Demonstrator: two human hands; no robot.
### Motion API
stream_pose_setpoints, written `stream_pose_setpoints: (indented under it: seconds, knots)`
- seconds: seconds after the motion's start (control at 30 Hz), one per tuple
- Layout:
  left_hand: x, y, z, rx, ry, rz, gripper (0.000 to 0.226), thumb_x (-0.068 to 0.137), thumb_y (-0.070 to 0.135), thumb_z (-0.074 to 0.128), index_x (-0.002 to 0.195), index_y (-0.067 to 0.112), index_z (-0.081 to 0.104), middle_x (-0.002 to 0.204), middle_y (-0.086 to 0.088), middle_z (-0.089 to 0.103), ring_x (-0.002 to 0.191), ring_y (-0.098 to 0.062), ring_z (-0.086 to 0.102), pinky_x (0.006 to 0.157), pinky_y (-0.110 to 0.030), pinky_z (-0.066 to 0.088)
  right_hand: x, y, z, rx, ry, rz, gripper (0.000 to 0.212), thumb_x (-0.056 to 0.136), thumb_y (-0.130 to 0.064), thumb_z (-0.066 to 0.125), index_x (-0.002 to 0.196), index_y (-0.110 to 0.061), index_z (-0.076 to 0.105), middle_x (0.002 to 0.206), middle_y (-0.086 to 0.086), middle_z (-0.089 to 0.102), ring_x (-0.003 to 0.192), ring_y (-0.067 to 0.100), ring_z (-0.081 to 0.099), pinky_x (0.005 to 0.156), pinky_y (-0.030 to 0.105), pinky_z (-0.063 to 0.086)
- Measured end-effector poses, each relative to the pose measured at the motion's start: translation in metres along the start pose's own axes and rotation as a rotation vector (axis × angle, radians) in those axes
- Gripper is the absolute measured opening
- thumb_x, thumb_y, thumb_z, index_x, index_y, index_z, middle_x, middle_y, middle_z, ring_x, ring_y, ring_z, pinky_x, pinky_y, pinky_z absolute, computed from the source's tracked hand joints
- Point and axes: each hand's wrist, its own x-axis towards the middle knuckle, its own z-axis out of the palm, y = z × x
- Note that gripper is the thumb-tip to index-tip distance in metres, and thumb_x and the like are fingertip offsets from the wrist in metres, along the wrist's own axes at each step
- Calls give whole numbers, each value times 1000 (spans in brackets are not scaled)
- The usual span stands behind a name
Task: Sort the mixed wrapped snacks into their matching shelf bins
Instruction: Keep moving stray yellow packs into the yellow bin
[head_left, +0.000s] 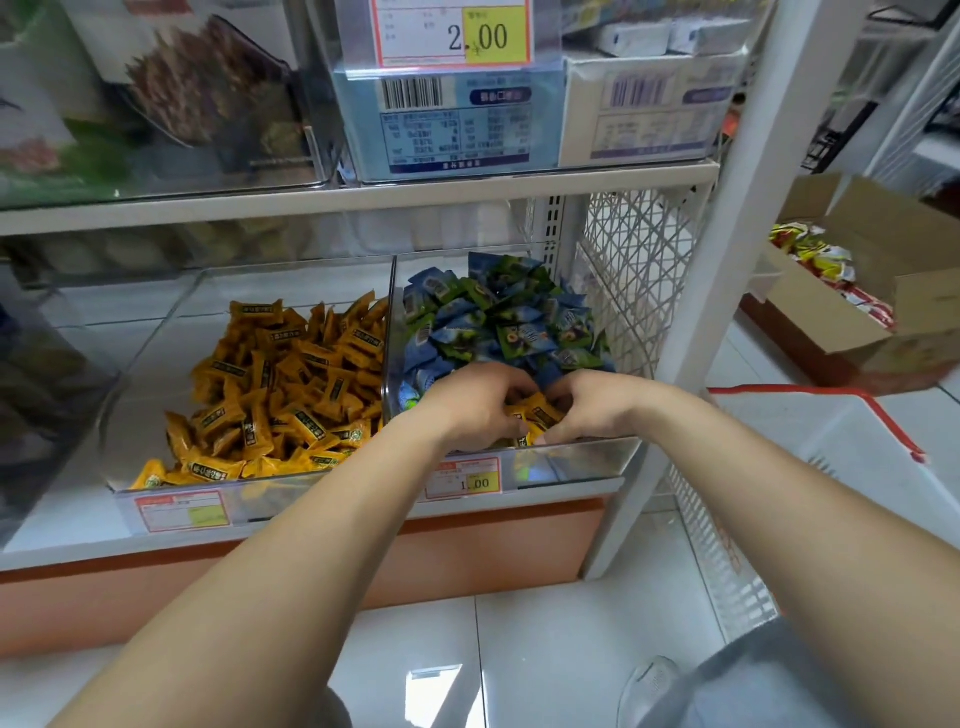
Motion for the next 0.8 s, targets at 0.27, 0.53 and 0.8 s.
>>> stream_pose_setpoints:
  seconds: [0.27,0.53,0.8]
  knots:
    - [-7,-5,-4,-92,109,-18,39,90,28,70,128,27,60,118,2,66,107,-19,60,88,-33,49,-5,-2,3,143,77,-76,25,76,-22,72,101,-18,67,88,3,72,73,14,65,64,28,51]
    - [-19,-9,-8,-205,164,-20,28,93,18,66,120,22,63,101,4,64,91,-14,60,72,-19,45,-6,-7,7,122,-83,-121,28,88,-34,65,111,-18,67,105,5,70,96,21,63,92,34,47]
    - [-22,-9,-7,-203,178,-48,35,94,23,66,128,19,61,116,0,67,102,-16,61,85,-27,49,-4,-10,9,142,-128,-61,32,96,-44,56,114,-21,68,105,-6,66,93,11,59,87,29,45]
